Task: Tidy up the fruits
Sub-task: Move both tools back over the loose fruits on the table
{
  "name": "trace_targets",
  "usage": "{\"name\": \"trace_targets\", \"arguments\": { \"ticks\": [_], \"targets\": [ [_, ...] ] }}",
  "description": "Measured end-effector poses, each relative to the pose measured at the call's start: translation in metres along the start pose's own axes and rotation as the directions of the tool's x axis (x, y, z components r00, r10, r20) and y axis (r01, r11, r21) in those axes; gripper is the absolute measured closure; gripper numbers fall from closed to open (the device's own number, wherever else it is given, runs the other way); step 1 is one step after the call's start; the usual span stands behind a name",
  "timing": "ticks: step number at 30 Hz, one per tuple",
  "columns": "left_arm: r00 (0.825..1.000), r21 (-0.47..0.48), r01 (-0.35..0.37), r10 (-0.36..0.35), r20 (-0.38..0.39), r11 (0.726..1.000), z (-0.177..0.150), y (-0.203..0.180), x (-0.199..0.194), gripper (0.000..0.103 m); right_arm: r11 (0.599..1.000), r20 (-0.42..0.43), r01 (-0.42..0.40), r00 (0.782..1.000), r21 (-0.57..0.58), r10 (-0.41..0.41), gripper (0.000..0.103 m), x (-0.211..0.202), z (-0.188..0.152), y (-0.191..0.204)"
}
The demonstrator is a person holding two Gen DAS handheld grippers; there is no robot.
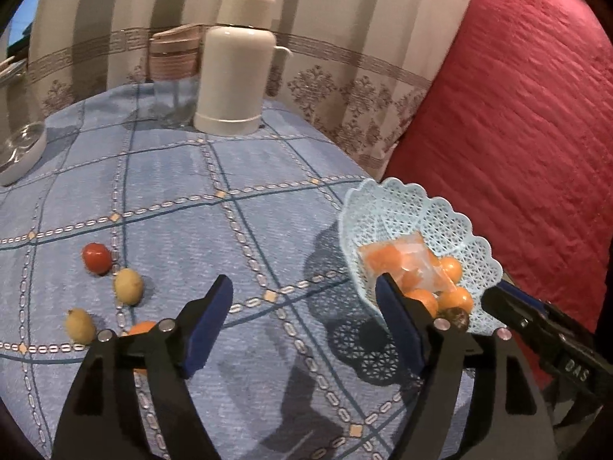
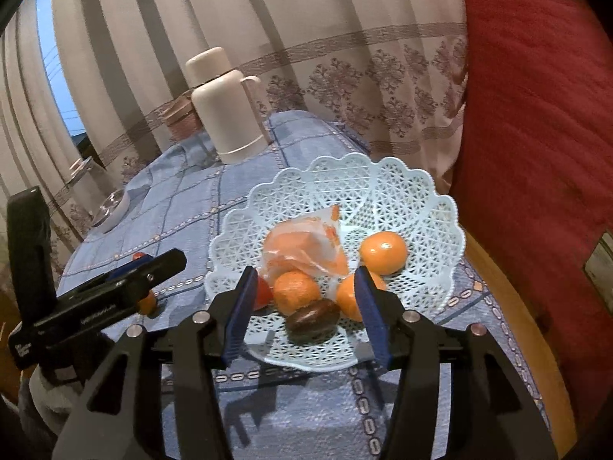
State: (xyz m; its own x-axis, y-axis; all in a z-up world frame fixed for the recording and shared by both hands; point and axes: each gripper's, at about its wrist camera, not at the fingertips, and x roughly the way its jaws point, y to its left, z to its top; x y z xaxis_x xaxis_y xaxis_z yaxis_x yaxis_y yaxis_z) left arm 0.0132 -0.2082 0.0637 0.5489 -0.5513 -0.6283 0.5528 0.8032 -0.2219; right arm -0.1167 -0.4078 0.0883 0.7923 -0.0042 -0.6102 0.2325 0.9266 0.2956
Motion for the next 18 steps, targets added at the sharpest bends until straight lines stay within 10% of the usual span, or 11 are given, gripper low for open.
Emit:
{"name": "trace_targets", "arguments": {
  "ticks": [18],
  "targets": [
    [0.99, -0.062, -0.118, 0.122, 0.066, 0.991, 0.001, 0.054, -0.036, 0.02, 0.995, -0.026, -0.068, 0.997, -0.071, 0.067, 0.048, 0.007, -0.013, 0.043]
  ]
}}
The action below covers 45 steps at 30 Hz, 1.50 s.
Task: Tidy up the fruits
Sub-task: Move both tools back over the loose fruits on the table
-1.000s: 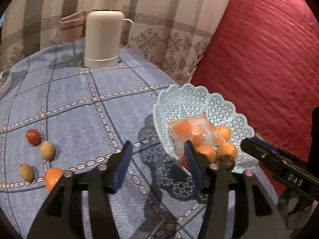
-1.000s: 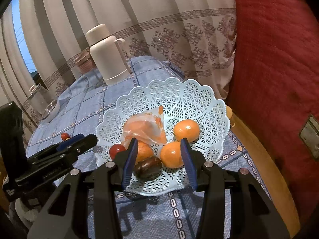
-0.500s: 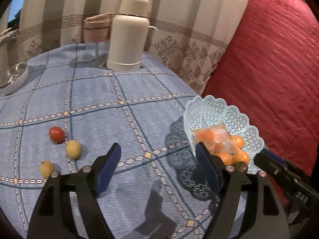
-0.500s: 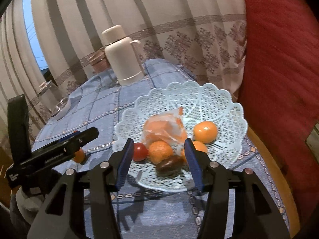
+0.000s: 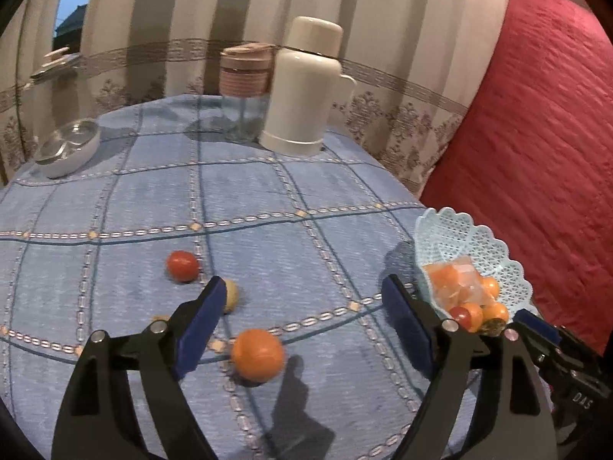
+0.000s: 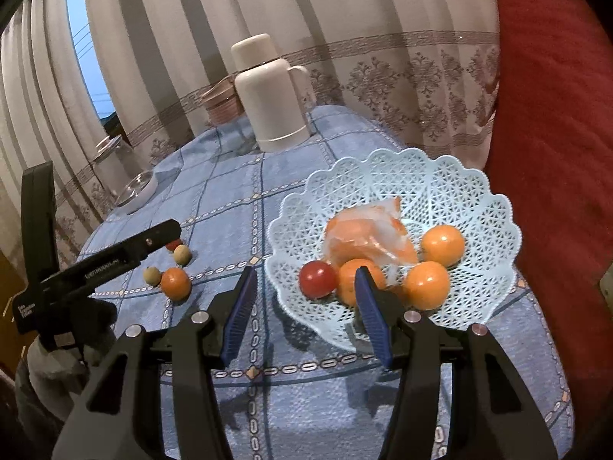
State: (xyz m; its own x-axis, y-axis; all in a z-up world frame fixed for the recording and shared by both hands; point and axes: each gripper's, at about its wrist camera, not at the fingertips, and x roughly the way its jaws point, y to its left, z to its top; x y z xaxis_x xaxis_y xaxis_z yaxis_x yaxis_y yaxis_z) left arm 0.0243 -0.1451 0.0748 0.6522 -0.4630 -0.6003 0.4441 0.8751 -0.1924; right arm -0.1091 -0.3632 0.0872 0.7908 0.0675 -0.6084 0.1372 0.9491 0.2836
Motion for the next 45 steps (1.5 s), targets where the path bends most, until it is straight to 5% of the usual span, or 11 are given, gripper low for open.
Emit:
{"name": "trace_targets", "arguments": {
  "ticks": [18, 39, 45],
  "targets": [
    [0.984, -0.093, -0.174, 0.176, 0.011, 0.98, -0.011, 0.082, -0.019, 0.02, 0.995, -0.051, -0.082, 0.996, -0.054, 0.079, 0.048, 0.019, -0.011, 0.045],
    [0.98, -0.038, -0.178, 0.173, -0.101, 0.983, -0.031, 0.091, 0.014, 0.021, 0.984, -0.134, -0.148, 0.982, -0.101, 0.134, 0.048, 0.042, -0.026, 0.075],
    [0.976, -0.015, -0.175, 0.172, -0.133, 0.984, -0.032, 0.087, 0.022, 0.037, 0.983, -0.146, -0.154, 0.98, -0.104, 0.139, 0.048, 0.045, -0.029, 0.076]
  ]
}}
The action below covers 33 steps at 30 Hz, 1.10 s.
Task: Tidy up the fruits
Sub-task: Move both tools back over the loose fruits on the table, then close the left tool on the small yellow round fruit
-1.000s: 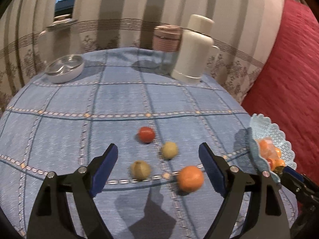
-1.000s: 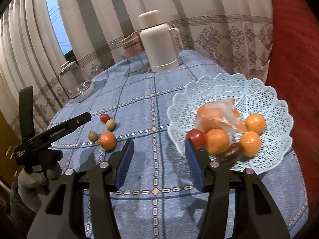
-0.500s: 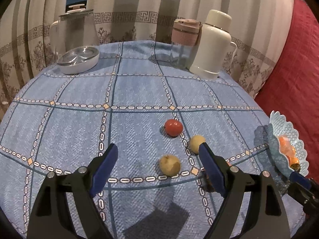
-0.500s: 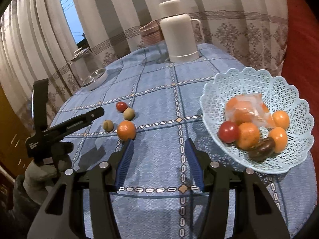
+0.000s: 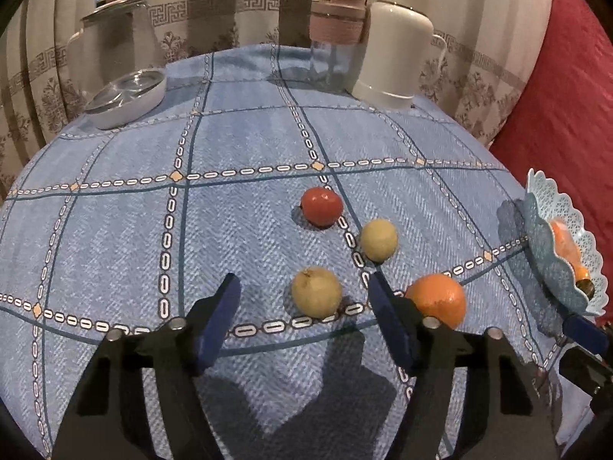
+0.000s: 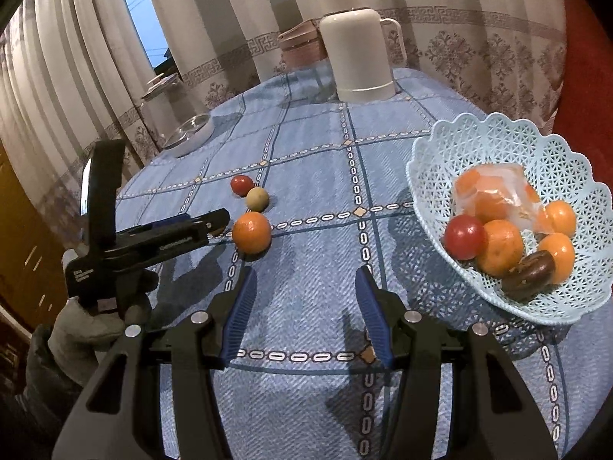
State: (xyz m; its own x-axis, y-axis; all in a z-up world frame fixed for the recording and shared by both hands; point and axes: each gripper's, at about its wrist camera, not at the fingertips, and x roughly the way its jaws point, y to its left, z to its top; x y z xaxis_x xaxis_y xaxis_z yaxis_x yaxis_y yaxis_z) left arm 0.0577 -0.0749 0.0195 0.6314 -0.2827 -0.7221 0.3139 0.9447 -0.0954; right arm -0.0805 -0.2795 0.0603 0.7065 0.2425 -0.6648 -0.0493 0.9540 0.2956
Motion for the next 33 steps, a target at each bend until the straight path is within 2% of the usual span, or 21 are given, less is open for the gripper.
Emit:
{"name": "trace_targets", "arguments": {
  "ticks": [8, 14, 27, 33],
  "targets": [
    [0.999, 0.002, -0.006, 0.006, -0.032, 1.0, -0.001, -0.001, 0.007, 0.055, 1.0, -0.014, -0.006, 1.0, -0.006, 0.006, 0.048, 0.003, -0.002, 0.001],
    [1.0, 0.032, 0.006, -0.005, -0.029, 0.999, -0.003, -0.006, 0.006, 0.076, 1.0, -0.02, -0.007, 1.0, -0.011, 0.006, 0.048, 0.005, -0.003, 0.003],
    [0.999, 0.031, -0.034, 0.033, 0.037, 0.999, -0.005, -0.007, -0.007, 0.076, 1.0, -0.022, -0.007, 1.0, -0.011, 0.007, 0.048, 0.009, -0.004, 0.006],
    [0.995, 0.024, -0.074, 0.072, 0.075, 0.997, -0.004, -0.004, -0.015, 0.076, 0.999, -0.021, -0.005, 1.0, -0.035, 0.004, 0.048, 0.016, 0.003, 0.019]
  ]
}}
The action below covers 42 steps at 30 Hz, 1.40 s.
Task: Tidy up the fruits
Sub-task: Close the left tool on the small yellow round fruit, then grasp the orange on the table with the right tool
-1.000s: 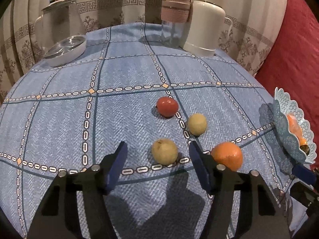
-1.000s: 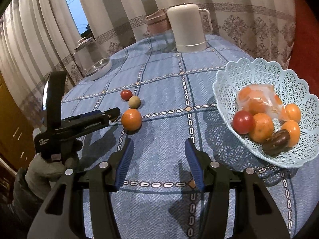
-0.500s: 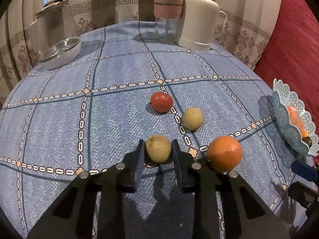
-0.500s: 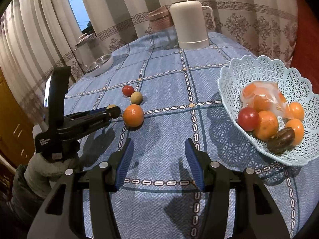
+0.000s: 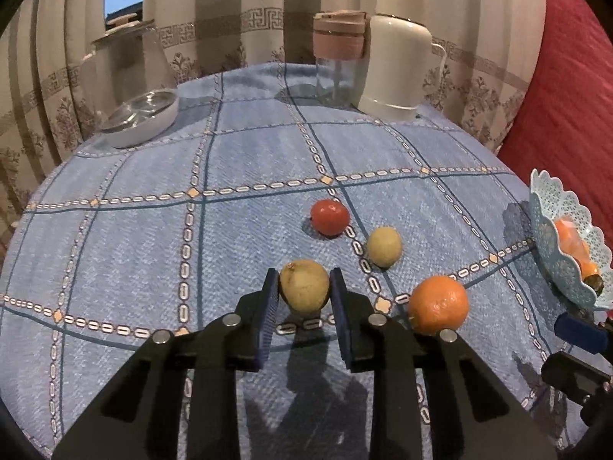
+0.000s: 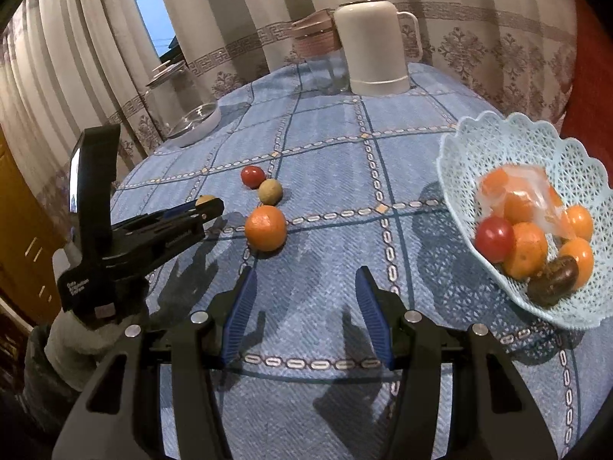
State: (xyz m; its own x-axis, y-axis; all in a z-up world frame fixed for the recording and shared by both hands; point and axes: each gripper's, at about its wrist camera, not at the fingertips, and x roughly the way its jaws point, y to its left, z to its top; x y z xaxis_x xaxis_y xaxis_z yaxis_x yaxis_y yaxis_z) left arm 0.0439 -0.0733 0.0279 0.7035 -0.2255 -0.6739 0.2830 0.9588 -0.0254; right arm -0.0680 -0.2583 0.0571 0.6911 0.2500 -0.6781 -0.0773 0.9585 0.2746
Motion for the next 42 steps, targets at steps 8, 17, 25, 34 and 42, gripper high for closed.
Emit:
{"name": "trace_targets", "arguments": {
  "ticks": [8, 17, 25, 34, 42],
  "targets": [
    [0.999, -0.009, -0.045, 0.045, 0.029, 0.999, -0.001, 0.008, -0.007, 0.076, 0.998, -0.017, -0.001, 1.0, -0.058, 0.0, 0.048, 0.021, 0.015, 0.021],
    [0.997, -0.059, -0.056, 0.058, 0.041, 0.997, 0.002, 0.022, -0.012, 0.076, 0.996, -0.044, 0.008, 0.999, -0.087, -0.012, 0.048, 0.04, 0.023, 0.032],
    [0.996, -0.091, -0.071, 0.076, 0.048, 0.993, 0.002, 0.032, -0.015, 0.076, 0.993, -0.067, 0.027, 0.997, -0.114, -0.034, 0.048, 0.061, 0.032, 0.037],
    [0.994, -0.117, -0.088, 0.094, 0.051, 0.989, 0.002, 0.039, -0.017, 0.076, 0.992, -0.078, 0.044, 0.996, -0.119, -0.053, 0.048, 0.08, 0.038, 0.041],
    [0.994, -0.127, -0.094, 0.1, 0.047, 0.987, 0.002, 0.042, -0.017, 0.076, 0.99, -0.094, 0.06, 0.993, -0.128, -0.072, 0.048, 0.092, 0.038, 0.043]
  ]
}}
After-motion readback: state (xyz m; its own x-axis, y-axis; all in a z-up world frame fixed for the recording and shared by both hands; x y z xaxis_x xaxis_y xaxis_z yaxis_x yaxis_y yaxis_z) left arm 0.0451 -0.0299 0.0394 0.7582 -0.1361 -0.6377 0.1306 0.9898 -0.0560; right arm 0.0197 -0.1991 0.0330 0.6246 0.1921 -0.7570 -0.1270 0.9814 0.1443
